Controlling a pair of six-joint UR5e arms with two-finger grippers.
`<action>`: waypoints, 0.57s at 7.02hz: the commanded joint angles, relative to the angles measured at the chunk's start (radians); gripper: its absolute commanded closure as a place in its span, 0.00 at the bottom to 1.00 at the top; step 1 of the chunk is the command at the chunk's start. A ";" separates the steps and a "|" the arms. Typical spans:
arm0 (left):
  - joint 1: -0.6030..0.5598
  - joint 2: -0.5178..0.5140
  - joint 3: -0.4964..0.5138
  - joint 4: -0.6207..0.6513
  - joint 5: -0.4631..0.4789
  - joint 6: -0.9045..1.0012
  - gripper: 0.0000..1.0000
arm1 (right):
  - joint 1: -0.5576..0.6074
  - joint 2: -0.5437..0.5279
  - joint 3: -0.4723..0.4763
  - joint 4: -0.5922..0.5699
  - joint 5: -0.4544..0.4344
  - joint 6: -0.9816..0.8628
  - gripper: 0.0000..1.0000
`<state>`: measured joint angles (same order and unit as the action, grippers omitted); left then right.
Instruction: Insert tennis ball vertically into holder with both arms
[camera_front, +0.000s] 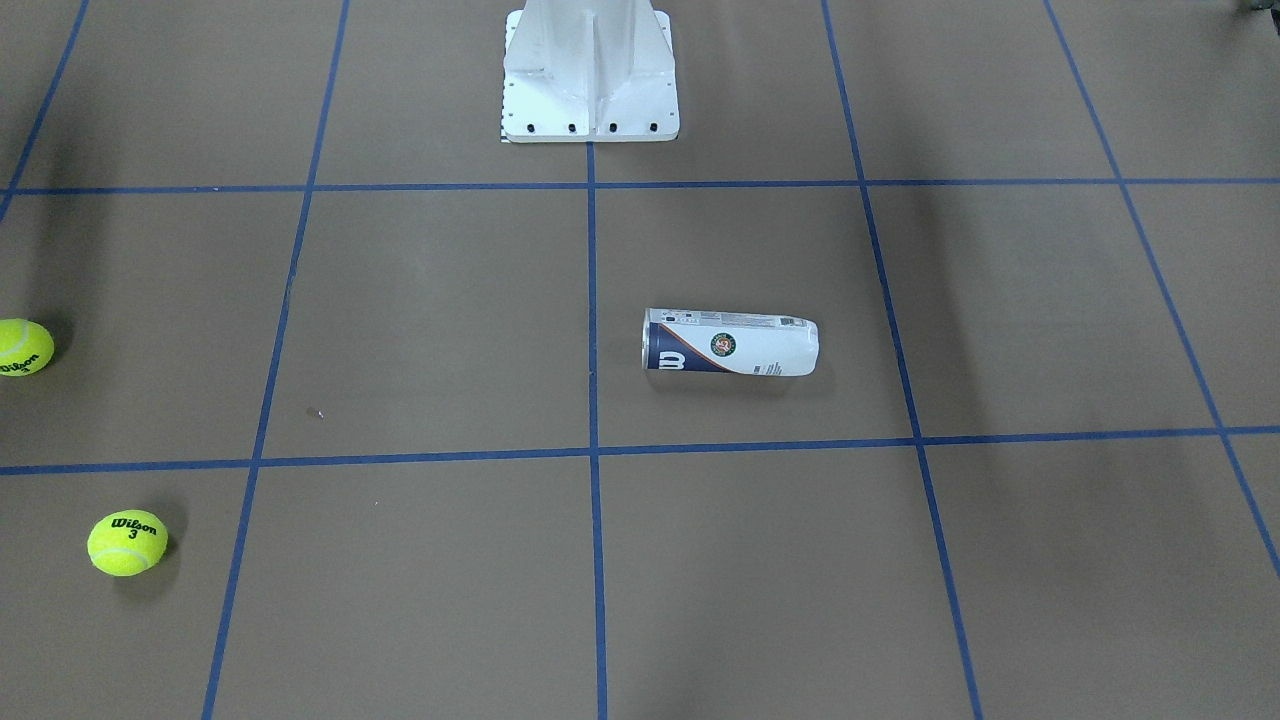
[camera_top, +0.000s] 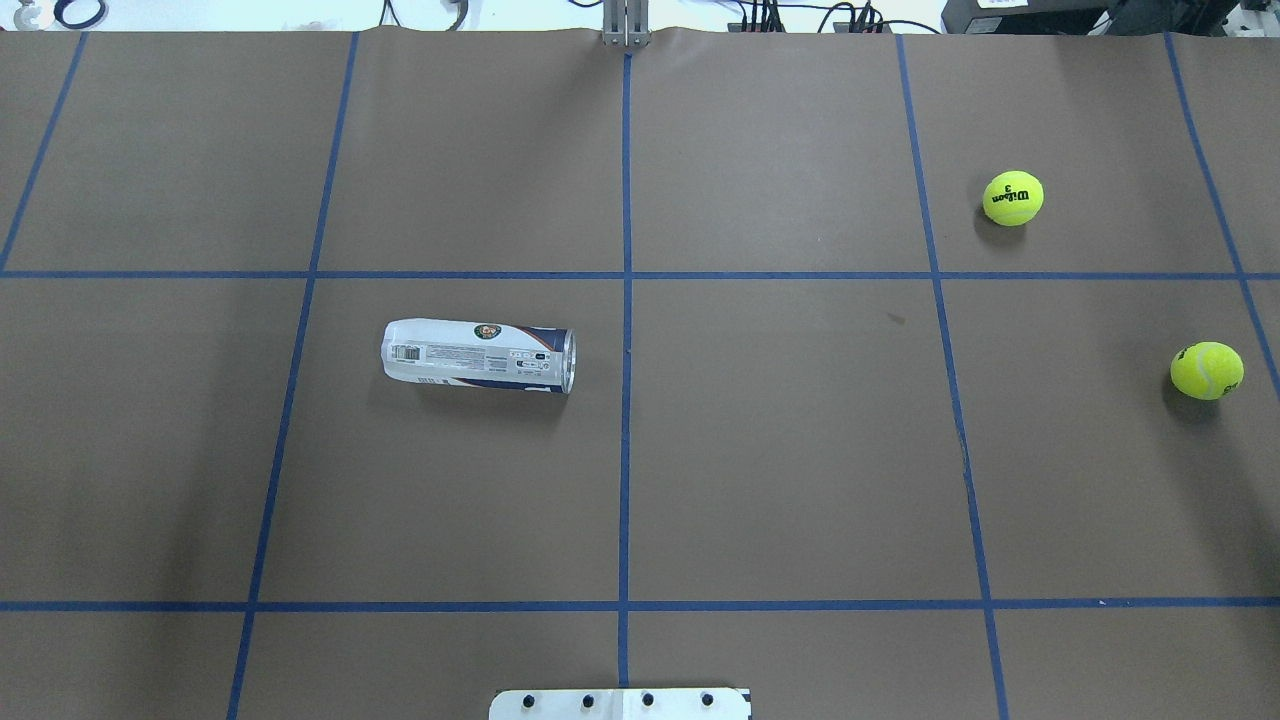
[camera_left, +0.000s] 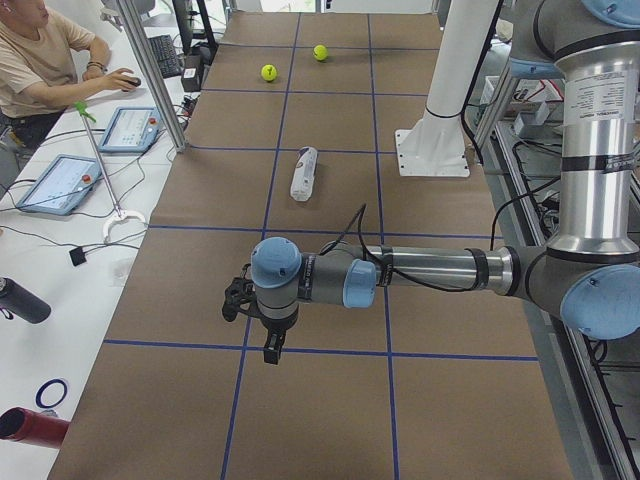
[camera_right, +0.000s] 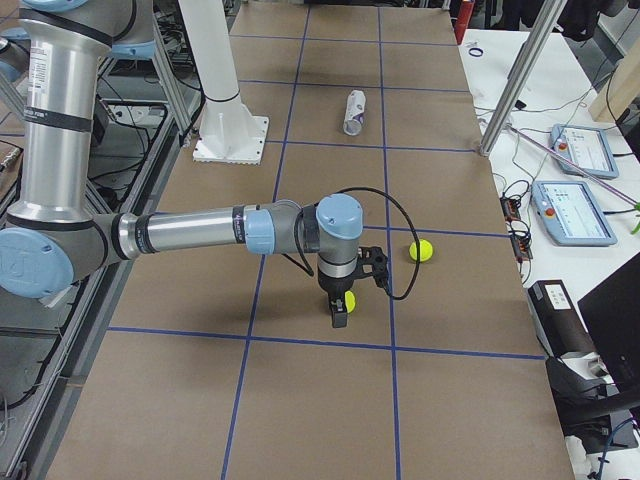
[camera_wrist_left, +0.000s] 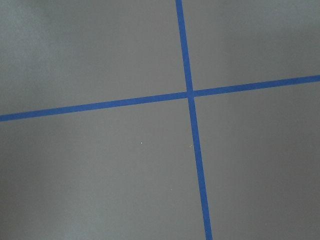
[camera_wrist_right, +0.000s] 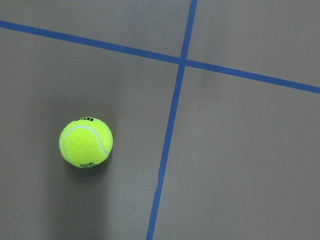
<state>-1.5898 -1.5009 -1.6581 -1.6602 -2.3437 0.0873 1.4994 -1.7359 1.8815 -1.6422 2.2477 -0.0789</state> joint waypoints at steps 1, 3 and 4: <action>0.002 -0.008 -0.034 -0.013 -0.002 -0.003 0.00 | -0.016 0.019 -0.001 -0.001 0.004 0.005 0.00; 0.005 0.005 -0.080 -0.138 0.000 0.006 0.00 | -0.018 0.026 0.001 0.001 0.004 0.005 0.00; 0.017 0.004 -0.063 -0.180 0.000 0.008 0.00 | -0.018 0.024 -0.001 0.018 0.016 0.005 0.00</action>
<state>-1.5828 -1.5000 -1.7294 -1.7750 -2.3448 0.0920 1.4826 -1.7124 1.8817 -1.6382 2.2544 -0.0738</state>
